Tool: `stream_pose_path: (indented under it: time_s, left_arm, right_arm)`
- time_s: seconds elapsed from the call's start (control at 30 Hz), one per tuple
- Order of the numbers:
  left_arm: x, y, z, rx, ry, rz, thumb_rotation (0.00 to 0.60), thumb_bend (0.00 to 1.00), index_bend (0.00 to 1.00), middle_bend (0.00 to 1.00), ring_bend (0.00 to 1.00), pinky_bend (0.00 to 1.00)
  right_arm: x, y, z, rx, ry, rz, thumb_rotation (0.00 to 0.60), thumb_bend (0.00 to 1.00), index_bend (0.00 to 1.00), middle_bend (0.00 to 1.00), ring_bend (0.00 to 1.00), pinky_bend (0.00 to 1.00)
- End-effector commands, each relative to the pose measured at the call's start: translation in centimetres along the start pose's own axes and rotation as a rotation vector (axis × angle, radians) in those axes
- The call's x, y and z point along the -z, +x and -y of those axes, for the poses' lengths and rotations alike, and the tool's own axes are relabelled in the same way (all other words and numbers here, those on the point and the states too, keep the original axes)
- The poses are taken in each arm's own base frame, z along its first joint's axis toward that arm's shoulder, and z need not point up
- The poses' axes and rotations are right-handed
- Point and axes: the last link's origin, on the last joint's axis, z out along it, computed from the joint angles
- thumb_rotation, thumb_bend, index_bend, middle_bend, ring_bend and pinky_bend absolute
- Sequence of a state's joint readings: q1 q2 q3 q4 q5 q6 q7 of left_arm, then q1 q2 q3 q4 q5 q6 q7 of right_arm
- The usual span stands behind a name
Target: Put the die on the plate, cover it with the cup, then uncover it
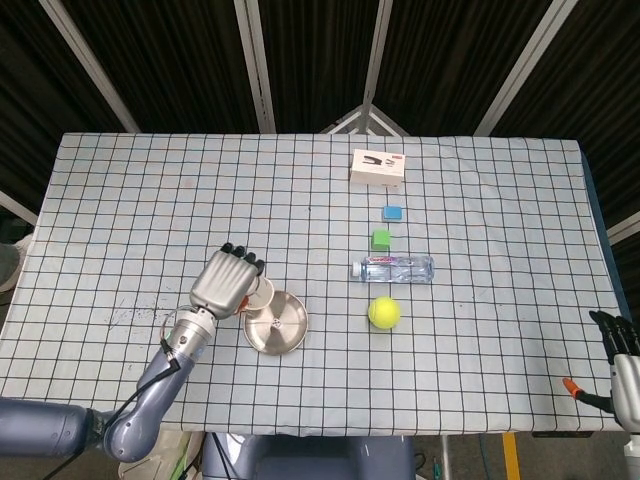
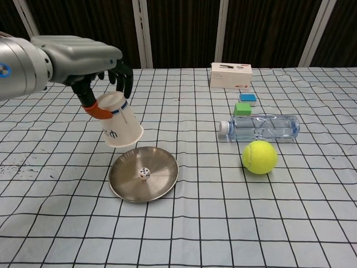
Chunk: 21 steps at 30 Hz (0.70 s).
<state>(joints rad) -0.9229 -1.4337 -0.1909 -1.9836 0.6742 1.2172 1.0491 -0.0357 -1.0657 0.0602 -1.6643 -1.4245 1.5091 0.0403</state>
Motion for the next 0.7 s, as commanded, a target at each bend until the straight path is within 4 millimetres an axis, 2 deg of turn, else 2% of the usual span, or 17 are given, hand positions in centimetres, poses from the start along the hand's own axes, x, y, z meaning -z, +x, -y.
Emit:
stream_pose_path:
  time_s: [0.03,0.3,0.6,0.67,0.7]
  left_arm:
    - [-0.5,-0.5,-1.9,-0.007,-0.027,0.036,0.600,0.49,0.47,0.44,0.28,0.26]
    - [-1.6,-2.0,-4.5,0.015,-0.064,0.087,0.600,0.49,0.47,0.44,0.28,0.26]
    - [-1.9,-3.1,-5.0,0.012,-0.072,0.110,0.600,0.49,0.47,0.44,0.28,0.26]
    - [-1.9,-3.3,-4.9,0.009,-0.074,0.118,0.600,0.48,0.44,0.42,0.27,0.26]
    - [-1.8,-3.4,-4.9,0.010,-0.076,0.121,0.600,0.46,0.39,0.39,0.26,0.25]
  right_arm:
    - [0.0,0.0,-0.2,-0.002,-0.004,0.002,0.600,0.13,0.12,0.14,0.10,0.03]
    - [-0.1,0.2,-0.4,-0.006,-0.009,-0.002,0.600,0.13,0.12,0.14,0.10,0.03]
    - [-0.1,0.2,-0.5,-0.005,-0.010,-0.003,0.600,0.13,0.12,0.14,0.10,0.03]
    - [-0.1,0.3,-0.5,-0.007,-0.011,-0.006,0.600,0.13,0.12,0.14,0.10,0.03]
    - [-0.1,0.3,-0.5,-0.007,-0.010,-0.007,0.600,0.13,0.12,0.14,0.10,0.03]
